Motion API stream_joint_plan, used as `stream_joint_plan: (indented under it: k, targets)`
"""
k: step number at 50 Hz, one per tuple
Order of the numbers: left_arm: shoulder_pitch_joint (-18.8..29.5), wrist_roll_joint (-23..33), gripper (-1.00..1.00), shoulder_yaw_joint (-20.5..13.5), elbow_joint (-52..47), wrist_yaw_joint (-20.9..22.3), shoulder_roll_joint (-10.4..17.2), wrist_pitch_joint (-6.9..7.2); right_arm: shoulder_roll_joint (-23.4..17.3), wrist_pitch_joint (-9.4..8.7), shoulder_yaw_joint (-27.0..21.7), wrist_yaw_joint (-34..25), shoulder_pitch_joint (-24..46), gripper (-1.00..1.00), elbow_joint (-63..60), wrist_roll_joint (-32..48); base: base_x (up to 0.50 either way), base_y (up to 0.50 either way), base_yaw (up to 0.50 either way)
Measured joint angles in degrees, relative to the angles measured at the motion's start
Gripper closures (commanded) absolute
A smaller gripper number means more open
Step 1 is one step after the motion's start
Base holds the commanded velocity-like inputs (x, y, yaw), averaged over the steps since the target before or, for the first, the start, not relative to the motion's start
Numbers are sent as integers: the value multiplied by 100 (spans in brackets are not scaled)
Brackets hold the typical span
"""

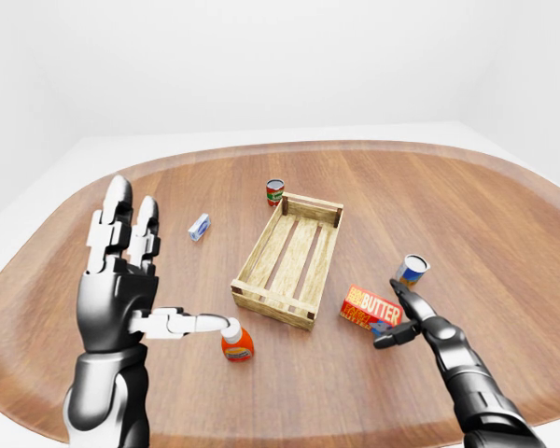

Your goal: Pick up the butter and put it in the tray.

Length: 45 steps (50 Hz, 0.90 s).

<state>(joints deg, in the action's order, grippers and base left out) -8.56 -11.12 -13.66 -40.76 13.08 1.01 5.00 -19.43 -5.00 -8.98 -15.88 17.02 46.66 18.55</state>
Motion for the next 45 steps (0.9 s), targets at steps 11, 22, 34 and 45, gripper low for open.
stream_joint_plan:
  k: [11,22,34,45]
  targets:
    - [-5,17,-100,15,13,-1,-3,0,-3,38,79,101,78,-100,452,-51,0,0,0]
    - [-12,46,-100,45,41,-6,-7,0,-66,191,76,284,193,100,748,-32,0,0,0]
    - [6,32,-100,24,51,-15,2,0,-21,179,172,245,190,100,807,-113,0,0,0]
    - [-3,31,-100,21,48,-13,0,0,23,40,160,214,56,100,538,-151,0,0,0]
